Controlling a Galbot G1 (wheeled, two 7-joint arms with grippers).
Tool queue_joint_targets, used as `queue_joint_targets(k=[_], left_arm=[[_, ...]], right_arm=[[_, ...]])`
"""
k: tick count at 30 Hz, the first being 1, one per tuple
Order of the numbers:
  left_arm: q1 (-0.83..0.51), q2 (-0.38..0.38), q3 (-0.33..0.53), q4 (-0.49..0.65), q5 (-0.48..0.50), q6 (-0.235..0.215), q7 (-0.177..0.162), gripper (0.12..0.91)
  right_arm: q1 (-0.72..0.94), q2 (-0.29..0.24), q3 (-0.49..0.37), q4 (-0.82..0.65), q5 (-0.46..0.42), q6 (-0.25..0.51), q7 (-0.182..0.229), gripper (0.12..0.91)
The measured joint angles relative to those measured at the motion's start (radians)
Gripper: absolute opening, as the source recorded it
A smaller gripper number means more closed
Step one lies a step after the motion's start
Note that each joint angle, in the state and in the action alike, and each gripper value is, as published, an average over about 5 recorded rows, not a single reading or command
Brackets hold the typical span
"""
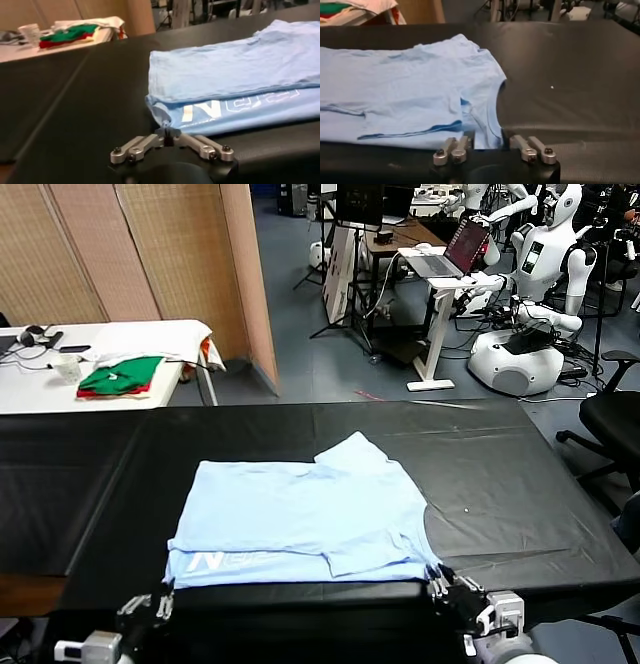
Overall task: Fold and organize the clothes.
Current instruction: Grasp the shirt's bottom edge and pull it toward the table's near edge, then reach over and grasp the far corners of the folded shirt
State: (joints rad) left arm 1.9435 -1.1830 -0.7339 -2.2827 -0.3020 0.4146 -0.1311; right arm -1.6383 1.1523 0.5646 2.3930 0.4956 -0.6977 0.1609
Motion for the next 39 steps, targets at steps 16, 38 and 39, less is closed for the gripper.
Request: queue_joint_targets(k=[16,38,39], left_arm=[[-0.419,0.115,0.059,0.118,-0.339,0.120,-0.019,0.907],[-0.963,0.238,0.340,0.611,-0.469,0.199,0.037,0.907],[-0.970,0.237,0.345,0.623,-0.468,0.198,0.038,0.907]], right_arm=[[0.566,-0.031,-0.211,-0.383,0.064,-0.039,0.093,0.907],[0.991,0.086,-0.447,-0.922,0.007,-0.036,-0.028,0.907],[0.998,0.093,-0.452,-0.936,0.005,-0.034,-0.029,0.907]])
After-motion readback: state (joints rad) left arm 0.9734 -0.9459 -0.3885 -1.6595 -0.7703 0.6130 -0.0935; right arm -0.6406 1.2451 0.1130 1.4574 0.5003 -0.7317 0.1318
